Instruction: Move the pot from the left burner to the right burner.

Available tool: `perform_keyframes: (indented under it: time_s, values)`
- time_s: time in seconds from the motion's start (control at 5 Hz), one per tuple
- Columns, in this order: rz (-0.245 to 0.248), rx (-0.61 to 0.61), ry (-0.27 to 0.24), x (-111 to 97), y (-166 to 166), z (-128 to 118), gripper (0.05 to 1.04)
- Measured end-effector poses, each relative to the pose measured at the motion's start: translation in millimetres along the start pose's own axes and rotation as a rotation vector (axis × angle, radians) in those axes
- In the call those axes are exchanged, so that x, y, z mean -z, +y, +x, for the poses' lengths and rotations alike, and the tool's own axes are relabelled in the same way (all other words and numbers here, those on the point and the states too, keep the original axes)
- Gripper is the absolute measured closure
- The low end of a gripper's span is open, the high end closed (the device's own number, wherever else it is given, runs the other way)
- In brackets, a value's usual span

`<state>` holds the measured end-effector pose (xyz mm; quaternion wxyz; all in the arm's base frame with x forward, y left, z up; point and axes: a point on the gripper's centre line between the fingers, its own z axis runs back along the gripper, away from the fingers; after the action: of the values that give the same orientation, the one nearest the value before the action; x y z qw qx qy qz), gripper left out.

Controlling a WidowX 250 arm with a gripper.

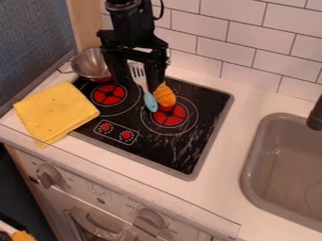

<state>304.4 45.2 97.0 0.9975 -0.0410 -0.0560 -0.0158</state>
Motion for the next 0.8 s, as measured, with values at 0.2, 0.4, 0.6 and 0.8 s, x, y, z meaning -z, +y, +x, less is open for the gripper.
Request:
perform_keyframes:
  time_s: [0.2, 0.4, 0.6, 0.8]
  values:
    - [0.001, 0.014, 0.029, 8, 2, -2, 0.083]
    - [0.071, 0.149, 0.052, 5, 24, 3, 0.083]
    - [0.149, 0.272, 0.067, 7, 43, 12, 0.083]
    - [0.259, 0.387, 0.071, 13, 63, 22, 0.083]
